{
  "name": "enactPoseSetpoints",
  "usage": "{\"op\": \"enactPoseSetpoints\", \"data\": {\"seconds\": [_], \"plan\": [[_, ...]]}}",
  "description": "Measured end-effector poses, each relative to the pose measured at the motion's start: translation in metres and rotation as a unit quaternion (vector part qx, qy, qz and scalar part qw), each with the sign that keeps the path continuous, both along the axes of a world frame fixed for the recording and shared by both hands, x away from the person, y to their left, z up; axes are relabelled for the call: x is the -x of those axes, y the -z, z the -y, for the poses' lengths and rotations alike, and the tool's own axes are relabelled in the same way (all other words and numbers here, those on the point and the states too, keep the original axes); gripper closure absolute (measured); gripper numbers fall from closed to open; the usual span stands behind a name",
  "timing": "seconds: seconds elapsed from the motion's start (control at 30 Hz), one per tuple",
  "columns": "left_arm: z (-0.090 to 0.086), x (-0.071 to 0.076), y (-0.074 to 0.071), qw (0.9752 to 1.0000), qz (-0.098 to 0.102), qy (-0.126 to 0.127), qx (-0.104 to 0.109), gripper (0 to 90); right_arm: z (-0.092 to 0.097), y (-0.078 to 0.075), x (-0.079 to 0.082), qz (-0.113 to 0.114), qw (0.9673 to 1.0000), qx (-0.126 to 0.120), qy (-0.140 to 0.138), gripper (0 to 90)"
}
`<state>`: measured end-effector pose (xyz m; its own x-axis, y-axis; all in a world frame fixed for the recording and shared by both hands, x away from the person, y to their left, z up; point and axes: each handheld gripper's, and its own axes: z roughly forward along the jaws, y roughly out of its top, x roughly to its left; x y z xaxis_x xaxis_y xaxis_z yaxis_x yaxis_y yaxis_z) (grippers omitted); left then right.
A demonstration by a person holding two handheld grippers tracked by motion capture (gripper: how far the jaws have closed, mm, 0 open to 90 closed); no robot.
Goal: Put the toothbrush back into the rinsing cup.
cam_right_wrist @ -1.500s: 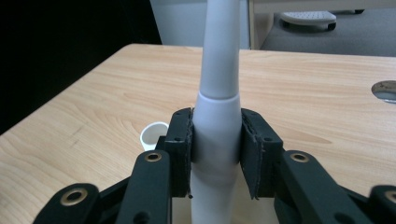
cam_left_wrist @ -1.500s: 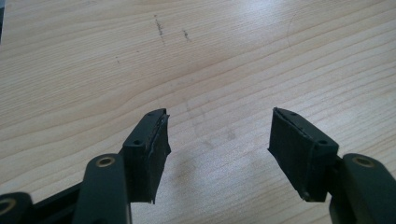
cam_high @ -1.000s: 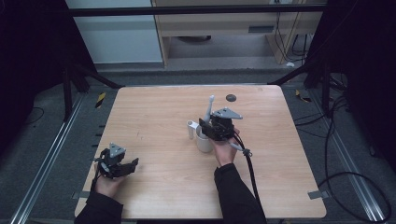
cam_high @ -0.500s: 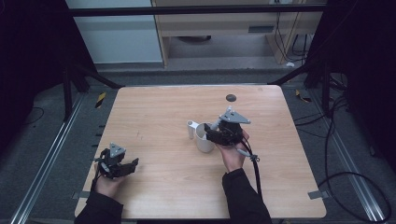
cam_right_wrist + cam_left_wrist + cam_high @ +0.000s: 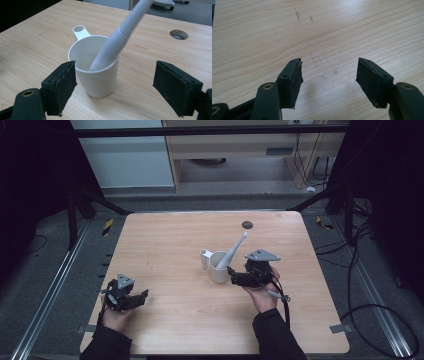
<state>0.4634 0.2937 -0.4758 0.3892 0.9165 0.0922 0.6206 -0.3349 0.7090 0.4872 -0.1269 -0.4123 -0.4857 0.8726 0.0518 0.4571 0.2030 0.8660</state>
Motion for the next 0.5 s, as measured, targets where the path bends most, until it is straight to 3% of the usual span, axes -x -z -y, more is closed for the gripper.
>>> {"op": "enactPoseSetpoints", "data": {"seconds": [0.17,0.3,0.37,0.5], "plan": [[-0.001,0.000,0.000,1.0000,0.000,0.001,0.001,36.1,0.024,0.005,0.013,0.002,1.0000,-0.007,-0.003,17.5],[0.000,0.001,0.000,1.0000,0.003,0.003,0.003,35.8,0.044,0.013,0.022,0.000,1.0000,0.007,0.002,16.2],[0.000,0.001,0.000,1.0000,0.004,0.004,0.003,35.6,0.058,0.019,0.028,0.001,0.9996,0.023,0.013,16.3],[0.000,0.001,-0.001,1.0000,0.006,0.006,0.005,35.2,0.079,0.028,0.033,-0.011,0.9990,0.025,0.035,16.3]]}}
